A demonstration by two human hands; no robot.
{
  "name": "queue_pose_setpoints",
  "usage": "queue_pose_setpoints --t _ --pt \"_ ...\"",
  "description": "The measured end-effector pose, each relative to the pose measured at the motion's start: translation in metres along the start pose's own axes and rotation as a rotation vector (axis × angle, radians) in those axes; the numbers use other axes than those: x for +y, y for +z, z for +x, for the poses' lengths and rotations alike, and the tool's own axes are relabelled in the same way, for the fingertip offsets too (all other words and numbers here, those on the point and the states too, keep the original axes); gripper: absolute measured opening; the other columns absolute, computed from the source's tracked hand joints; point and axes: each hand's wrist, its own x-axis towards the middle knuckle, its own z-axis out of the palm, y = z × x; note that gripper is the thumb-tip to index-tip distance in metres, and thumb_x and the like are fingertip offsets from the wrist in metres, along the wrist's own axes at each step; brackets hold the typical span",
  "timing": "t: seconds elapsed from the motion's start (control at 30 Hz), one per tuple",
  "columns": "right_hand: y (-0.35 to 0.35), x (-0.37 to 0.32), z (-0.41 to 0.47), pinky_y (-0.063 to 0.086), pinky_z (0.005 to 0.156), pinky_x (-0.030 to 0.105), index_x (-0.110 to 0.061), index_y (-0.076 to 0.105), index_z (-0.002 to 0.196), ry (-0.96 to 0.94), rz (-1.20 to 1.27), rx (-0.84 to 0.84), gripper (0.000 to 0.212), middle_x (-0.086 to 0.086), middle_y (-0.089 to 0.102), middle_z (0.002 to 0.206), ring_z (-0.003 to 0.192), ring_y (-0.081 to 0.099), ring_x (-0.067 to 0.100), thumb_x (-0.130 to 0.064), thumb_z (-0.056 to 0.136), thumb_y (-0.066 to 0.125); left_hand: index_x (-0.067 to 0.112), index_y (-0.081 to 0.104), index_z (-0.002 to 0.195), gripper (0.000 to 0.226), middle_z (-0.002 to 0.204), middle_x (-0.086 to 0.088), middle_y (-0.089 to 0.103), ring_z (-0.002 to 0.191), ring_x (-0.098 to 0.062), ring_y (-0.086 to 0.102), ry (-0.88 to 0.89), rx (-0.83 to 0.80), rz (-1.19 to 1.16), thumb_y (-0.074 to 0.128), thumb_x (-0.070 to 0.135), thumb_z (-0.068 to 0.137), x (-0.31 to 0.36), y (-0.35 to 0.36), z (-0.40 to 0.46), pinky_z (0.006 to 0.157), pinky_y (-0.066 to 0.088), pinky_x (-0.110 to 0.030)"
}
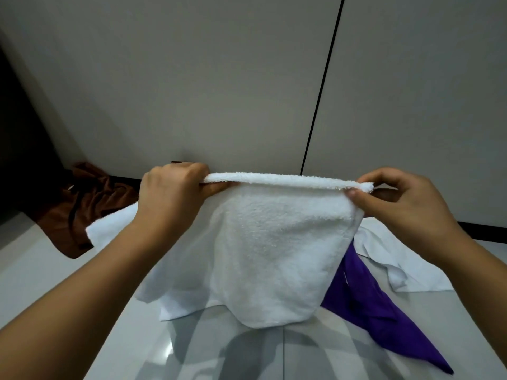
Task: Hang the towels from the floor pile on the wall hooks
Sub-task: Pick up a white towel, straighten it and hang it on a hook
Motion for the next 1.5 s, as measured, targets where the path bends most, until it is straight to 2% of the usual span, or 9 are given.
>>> queue_pose_setpoints --t 0.43,0.53,0.67,0.9,1.07,1.17,1.27,1.33,1.5 --pt "-0.013 0.012 0.001 0.044 0.046 0.017 -0.013 0.04 0.067 0.24 0.421 -0.061 0.03 -0.001 0.041 0.057 0.048 0.044 0.006 0.009 0.085 0.047 0.008 0.053 0.05 0.072 0.042 -0.006 0.041 0.033 -0.029 0.037 0.176 0.05 0.033 0.031 0.066 0.086 0.007 -0.002 0.011 0.045 0.023 -0.02" --pt "-0.017 0.012 -0.002 0.048 0.048 0.018 -0.013 0.043 0.067 0.208 0.476 -0.141 0.027 -0.002 0.048 0.057 0.05 0.052 0.006 -0.006 0.069 0.069 0.007 0.051 0.049 0.077 0.041 -0.007 0.039 0.034 -0.028 0.036 0.164 0.042 0.011 0.025 0.069 0.087 0.008 -0.002 0.012 0.044 0.025 -0.021" --pt "-0.021 0.013 -0.004 0.054 0.058 0.022 -0.018 0.057 0.059 0.182 0.319 -0.163 0.06 0.005 0.065 0.069 0.064 0.067 0.015 -0.05 0.023 0.092 0.005 0.055 0.05 0.086 0.04 -0.009 0.042 0.036 -0.029 0.038 0.127 0.01 0.004 0.019 0.075 0.084 0.005 -0.003 0.011 0.044 0.027 -0.023" --pt "-0.019 0.02 0.001 0.056 0.059 0.023 -0.021 0.06 0.056 0.179 0.514 -0.085 0.056 0.001 0.068 0.071 0.069 0.069 0.014 -0.043 0.018 0.095 0.005 0.052 0.049 0.086 0.039 -0.01 0.04 0.035 -0.03 0.038 0.114 -0.005 -0.029 0.018 0.077 0.082 0.006 -0.004 0.013 0.045 0.028 -0.023" --pt "-0.022 0.024 0.001 0.055 0.059 0.022 -0.018 0.066 0.063 0.194 0.478 -0.066 0.064 0.007 0.071 0.073 0.067 0.07 0.015 -0.047 0.014 0.093 0.003 0.053 0.049 0.07 0.04 -0.012 0.041 0.036 -0.031 0.039 0.087 -0.044 -0.006 0.039 0.066 0.077 0.005 -0.004 0.013 0.045 0.03 -0.025" --pt "-0.025 0.022 0.0 0.055 0.056 0.02 -0.008 0.063 0.079 0.174 0.343 -0.032 0.075 0.007 0.072 0.071 0.067 0.071 0.018 -0.049 0.024 0.092 0.004 0.052 0.049 0.073 0.041 -0.012 0.042 0.039 -0.031 0.041 0.051 -0.048 -0.008 0.036 0.069 0.078 0.005 -0.006 0.013 0.046 0.03 -0.026" --pt "-0.017 0.014 0.001 0.054 0.056 0.016 -0.005 0.059 0.086 0.173 0.248 -0.075 0.017 0.002 0.07 0.066 0.066 0.07 0.015 -0.009 0.075 0.072 0.007 0.044 0.047 0.079 0.039 -0.008 0.034 0.037 -0.029 0.034 0.086 -0.04 -0.006 0.024 0.074 0.083 0.009 -0.007 0.013 0.045 0.027 -0.024" --pt "-0.005 0.008 0.003 0.054 0.058 0.015 -0.007 0.059 0.085 0.137 0.2 -0.047 0.009 0.003 0.069 0.065 0.062 0.069 0.011 0.002 0.085 0.06 0.013 0.028 0.048 0.067 0.043 0.0 0.021 0.037 -0.024 0.023 0.164 -0.008 0.004 0.031 0.069 0.084 0.018 -0.008 0.015 0.045 0.021 -0.022" --pt "0.036 -0.021 0.004 0.052 0.074 0.019 -0.022 0.06 0.093 0.018 0.013 -0.041 0.025 -0.002 0.066 0.09 0.08 0.065 0.007 -0.034 0.074 0.071 0.018 0.022 0.053 0.05 0.045 0.001 0.019 0.039 -0.02 0.017 0.319 -0.005 0.047 0.046 0.053 0.081 0.038 -0.006 0.02 0.053 0.002 -0.012"
